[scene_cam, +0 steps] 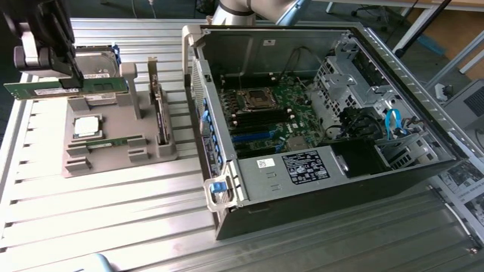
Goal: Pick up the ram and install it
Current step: 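Pick up the ram and move it above insertion slot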
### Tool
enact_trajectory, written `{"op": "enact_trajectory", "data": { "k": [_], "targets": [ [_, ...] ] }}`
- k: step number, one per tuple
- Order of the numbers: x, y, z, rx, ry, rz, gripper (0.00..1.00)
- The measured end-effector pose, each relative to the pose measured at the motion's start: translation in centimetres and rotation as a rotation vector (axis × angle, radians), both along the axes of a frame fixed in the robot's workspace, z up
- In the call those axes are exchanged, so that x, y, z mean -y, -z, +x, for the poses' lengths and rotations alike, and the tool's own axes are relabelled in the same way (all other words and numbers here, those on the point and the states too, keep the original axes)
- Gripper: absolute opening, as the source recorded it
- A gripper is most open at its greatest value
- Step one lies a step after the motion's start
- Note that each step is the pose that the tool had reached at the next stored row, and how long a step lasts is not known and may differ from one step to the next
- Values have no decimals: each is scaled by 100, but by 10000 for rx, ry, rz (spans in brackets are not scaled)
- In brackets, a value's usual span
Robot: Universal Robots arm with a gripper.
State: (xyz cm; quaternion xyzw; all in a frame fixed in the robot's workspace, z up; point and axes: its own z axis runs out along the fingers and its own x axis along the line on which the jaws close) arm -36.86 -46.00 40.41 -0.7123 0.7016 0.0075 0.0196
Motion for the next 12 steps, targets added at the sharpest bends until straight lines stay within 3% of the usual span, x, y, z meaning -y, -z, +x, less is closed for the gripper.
{"op": "enact_trajectory", "data": {
  "k": [12],
  "targets": [
    [0, -100, 8, -3, -1, 0, 12]
  ]
}}
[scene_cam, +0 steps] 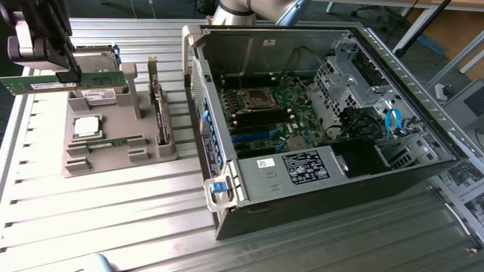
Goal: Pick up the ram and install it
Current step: 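Pick up the ram and move it above insertion slot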
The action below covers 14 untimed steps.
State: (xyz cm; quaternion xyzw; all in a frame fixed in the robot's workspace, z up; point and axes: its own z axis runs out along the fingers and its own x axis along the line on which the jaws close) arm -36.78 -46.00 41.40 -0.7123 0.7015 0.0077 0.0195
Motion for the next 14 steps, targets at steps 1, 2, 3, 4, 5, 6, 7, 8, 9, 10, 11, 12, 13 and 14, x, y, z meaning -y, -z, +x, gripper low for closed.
{"op": "enact_trajectory", "data": {
  "k": [1, 2, 3, 4, 5, 6, 7, 8, 9, 10, 11, 12, 13, 14],
  "targets": [
    [0, -1, 15, -14, -1, -1, 12],
    [0, 0, 28, -26, 1, 0, 12],
    [0, 0, 44, -39, 1, -1, 12],
    [0, 0, 60, -51, 1, 0, 12],
    [0, 0, 76, -64, 1, 0, 12],
    [0, 0, 91, -74, 1, -1, 12],
    [0, 0, 105, -82, 1, -1, 12],
    [0, 0, 118, -90, 1, -1, 12],
    [0, 0, 130, -96, 2, 0, 12],
    [0, 0, 143, -103, 1, 0, 12],
    [0, 0, 165, -115, 1, -1, 12],
    [0, 0, 175, -120, 1, 0, 12],
    [0, 0, 186, -125, 1, -1, 12],
    [0, 0, 196, -129, 1, 0, 12]
  ]
}}
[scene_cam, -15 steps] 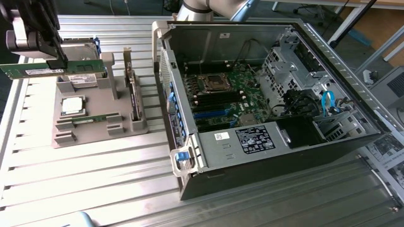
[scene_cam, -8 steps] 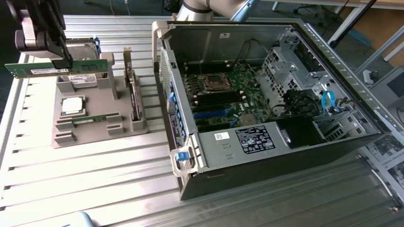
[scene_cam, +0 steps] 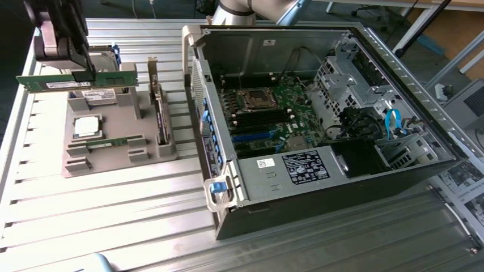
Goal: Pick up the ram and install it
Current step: 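Pick up the ram and move it above insertion slot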
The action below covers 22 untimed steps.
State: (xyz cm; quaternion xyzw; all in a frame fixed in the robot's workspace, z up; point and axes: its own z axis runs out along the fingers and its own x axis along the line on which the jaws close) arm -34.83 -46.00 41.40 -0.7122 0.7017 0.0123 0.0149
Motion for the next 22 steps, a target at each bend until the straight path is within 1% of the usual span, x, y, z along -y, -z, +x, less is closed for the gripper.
{"op": "enact_trajectory", "data": {
  "k": [22],
  "targets": [
    [0, 0, 159, -57, 0, 0, 12]
  ]
}}
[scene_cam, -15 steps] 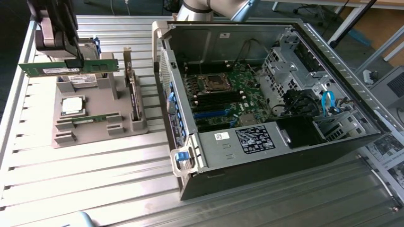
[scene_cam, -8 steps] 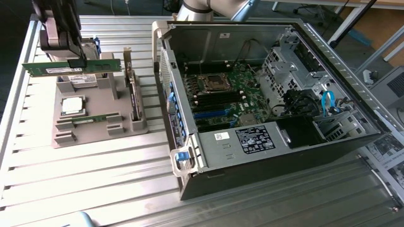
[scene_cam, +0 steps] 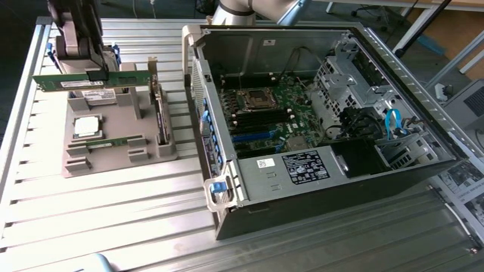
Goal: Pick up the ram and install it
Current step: 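Pick up the ram and move it above insertion slot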
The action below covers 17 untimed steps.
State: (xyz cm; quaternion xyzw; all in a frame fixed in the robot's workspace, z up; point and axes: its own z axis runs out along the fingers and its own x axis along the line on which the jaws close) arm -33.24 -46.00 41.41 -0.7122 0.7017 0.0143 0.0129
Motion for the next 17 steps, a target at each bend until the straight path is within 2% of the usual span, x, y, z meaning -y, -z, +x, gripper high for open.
{"op": "enact_trajectory", "data": {
  "k": [17],
  "targets": [
    [0, 0, 101, -19, 0, 0, 12]
  ]
}}
